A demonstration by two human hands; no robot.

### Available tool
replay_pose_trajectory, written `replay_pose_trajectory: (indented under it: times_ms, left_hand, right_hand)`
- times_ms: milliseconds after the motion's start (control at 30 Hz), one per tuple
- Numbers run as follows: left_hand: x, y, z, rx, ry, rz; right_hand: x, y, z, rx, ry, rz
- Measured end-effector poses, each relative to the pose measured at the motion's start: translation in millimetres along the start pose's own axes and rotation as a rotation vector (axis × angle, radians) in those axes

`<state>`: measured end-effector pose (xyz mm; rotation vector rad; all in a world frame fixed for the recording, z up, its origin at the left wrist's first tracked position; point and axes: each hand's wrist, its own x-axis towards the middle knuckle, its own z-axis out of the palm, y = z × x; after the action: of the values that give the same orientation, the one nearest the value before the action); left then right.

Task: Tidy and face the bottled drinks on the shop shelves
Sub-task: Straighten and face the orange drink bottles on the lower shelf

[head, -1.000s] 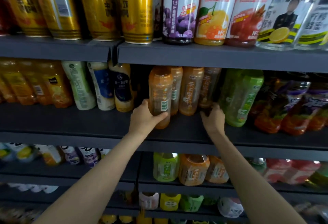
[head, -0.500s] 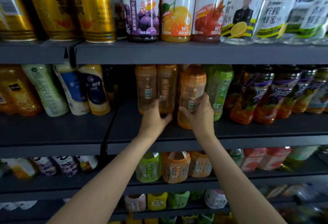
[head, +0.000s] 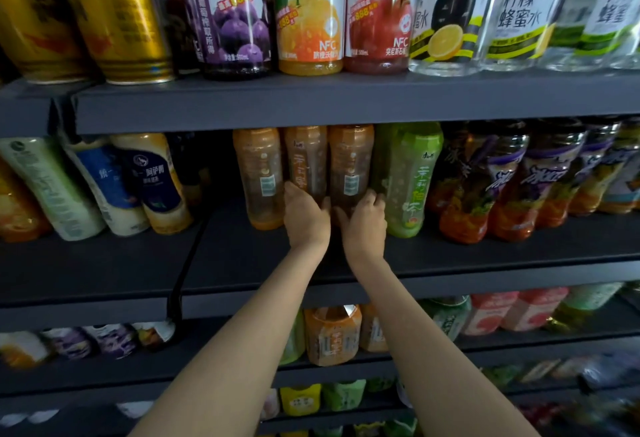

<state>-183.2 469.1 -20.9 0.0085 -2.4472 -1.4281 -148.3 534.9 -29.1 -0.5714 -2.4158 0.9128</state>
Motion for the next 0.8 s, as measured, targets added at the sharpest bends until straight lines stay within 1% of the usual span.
replay_pose_trajectory:
  times_ms: [167,433,600,733,800]
  left_hand:
    - [-1.1,-5.6,2.6,-0.006,0.065,0.007]
    - [-5.4,-6.9,-6.0,0.123,0.09,0.059]
    - [-18.0,-9.0,-19.7,0.186,0.051,0.093]
    - [-31.2,-12.8,-41.3,0.184,-0.03,0.134]
    - [-34.9,-21.0,-53.2,0.136,-0.083,0.146]
  right_hand:
    - [1.9,5.3,5.0,-0.046,-0.006,-0.021]
    - [7.8,3.8,6.5,-0.038,-0.019,-0.012]
    - [6.8,1.6,5.5,-0.073,-0.022,-0.012]
    - [1.1,3.9,0.9,-0.027,-0.066,-0.031]
    - [-11.0,7.2,-7.4,0.028,-0.041,-0.077]
